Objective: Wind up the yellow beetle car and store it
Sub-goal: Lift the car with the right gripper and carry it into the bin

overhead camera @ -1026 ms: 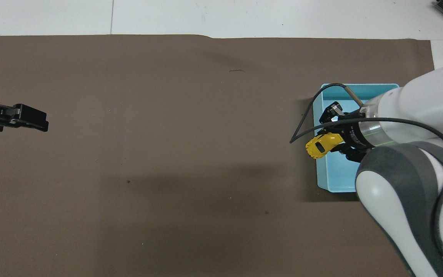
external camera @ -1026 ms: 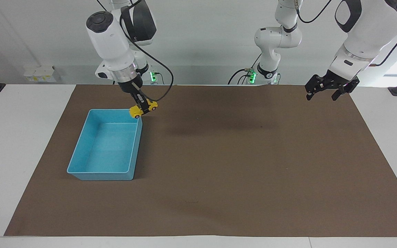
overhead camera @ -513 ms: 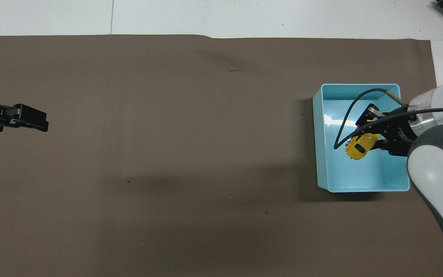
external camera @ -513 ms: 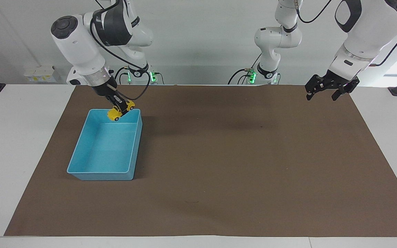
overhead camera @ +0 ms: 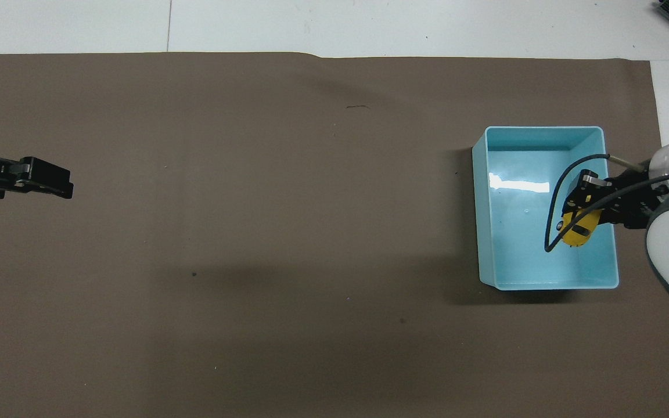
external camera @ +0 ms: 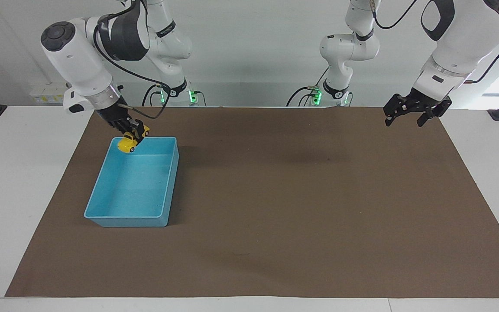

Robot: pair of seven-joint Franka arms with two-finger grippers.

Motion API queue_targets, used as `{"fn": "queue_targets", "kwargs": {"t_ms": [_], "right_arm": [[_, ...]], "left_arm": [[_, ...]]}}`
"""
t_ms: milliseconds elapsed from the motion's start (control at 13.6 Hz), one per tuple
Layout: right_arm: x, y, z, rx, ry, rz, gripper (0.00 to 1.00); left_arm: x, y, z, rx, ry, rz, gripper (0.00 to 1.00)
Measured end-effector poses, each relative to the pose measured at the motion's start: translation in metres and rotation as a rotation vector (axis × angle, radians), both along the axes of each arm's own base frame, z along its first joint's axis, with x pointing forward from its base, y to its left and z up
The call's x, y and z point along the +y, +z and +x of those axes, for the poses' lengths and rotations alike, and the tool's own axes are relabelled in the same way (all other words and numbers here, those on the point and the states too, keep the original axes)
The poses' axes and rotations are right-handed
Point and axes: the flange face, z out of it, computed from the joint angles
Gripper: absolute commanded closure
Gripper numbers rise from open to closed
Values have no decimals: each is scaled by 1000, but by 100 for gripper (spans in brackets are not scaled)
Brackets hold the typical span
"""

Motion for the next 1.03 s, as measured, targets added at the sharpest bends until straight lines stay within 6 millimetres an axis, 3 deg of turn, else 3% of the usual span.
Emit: {"fn": "queue_targets", "kwargs": {"t_ms": [366, 806, 1026], "right_arm": [[-2, -9, -1, -2, 193, -10, 100], [-5, -86, -4, 16, 319, -22, 100], [-9, -109, -6, 0, 322, -26, 100]], "left_arm": [[0, 0, 0, 0, 0, 0, 0], [0, 0, 0, 0, 0, 0, 0], [0, 0, 0, 0, 0, 0, 0]]}}
